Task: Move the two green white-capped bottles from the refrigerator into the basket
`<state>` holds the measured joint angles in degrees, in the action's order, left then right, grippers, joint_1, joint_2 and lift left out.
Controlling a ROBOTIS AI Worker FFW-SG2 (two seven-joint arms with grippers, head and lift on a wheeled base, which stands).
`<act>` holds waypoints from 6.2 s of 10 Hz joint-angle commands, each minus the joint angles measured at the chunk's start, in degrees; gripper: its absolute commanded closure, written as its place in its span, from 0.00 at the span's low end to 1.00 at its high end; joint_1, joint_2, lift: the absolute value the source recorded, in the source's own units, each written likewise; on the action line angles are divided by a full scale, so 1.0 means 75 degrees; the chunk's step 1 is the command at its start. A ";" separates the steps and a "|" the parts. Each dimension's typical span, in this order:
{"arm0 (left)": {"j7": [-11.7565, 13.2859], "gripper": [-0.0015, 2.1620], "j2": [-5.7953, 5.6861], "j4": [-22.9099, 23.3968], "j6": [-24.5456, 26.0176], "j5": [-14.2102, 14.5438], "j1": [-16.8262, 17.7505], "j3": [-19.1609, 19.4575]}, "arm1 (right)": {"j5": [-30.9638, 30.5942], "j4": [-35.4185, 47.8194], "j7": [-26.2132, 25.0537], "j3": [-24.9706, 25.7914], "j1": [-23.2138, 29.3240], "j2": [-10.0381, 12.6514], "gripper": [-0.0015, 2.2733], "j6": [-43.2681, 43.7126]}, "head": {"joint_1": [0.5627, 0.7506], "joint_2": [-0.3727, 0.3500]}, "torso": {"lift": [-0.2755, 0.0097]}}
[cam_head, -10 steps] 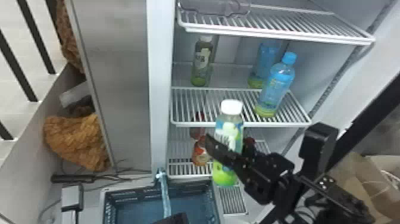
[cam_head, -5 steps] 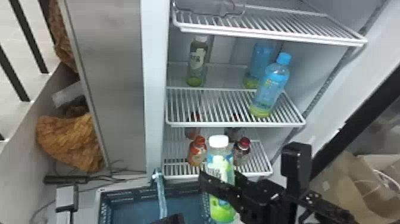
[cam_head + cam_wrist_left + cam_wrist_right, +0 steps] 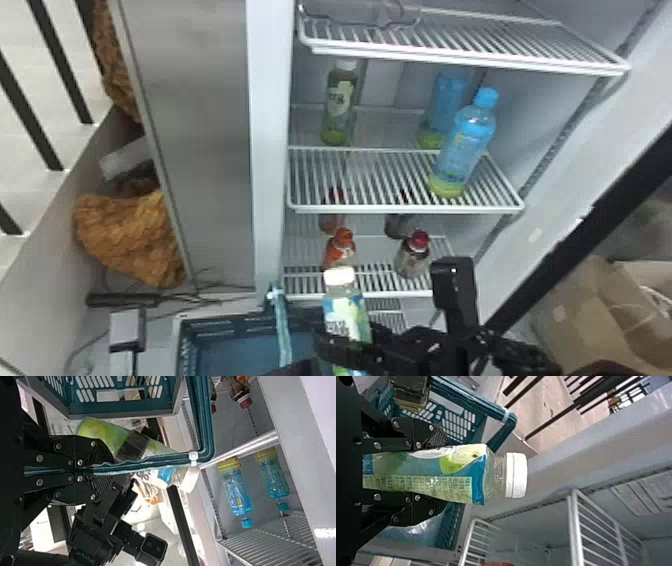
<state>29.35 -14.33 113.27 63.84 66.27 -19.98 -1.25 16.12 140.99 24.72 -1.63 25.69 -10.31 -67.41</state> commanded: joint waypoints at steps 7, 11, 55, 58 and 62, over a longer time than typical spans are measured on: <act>0.0000 0.55 0.0000 0.0000 0.0019 0.0000 -0.0035 0.0045 | -0.0078 -0.1089 0.0197 -0.0422 -0.0595 -0.0090 0.16 0.0438 | 0.70 0.34 | 0.95; 0.0000 0.55 0.0012 0.0000 0.0019 -0.0015 -0.0072 0.0075 | -0.0337 -0.0658 0.0185 -0.0133 -0.0239 0.0015 0.14 0.1375 | 0.70 0.33 | 0.95; -0.0023 0.55 0.0023 -0.0075 0.0057 -0.0061 0.0209 -0.0108 | -0.1251 -1.0089 -0.2557 -0.1900 -0.7026 0.0519 0.01 0.9644 | 0.70 0.33 | 0.95; -0.0023 0.55 0.0023 -0.0094 0.0057 -0.0061 0.0246 -0.0108 | -0.1236 -1.0652 -0.2663 -0.1931 -0.7401 0.0519 0.05 0.9607 | 0.70 0.32 | 0.95; -0.0023 0.55 0.0012 -0.0112 0.0057 -0.0061 0.0246 -0.0123 | -0.0977 -1.0783 -0.2757 -0.2190 -0.7495 0.0519 0.36 0.9438 | 0.70 0.32 | 0.95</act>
<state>29.18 -14.23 112.43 64.26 65.81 -18.14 -2.07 8.68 60.05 4.07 -17.71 -30.49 -6.39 3.42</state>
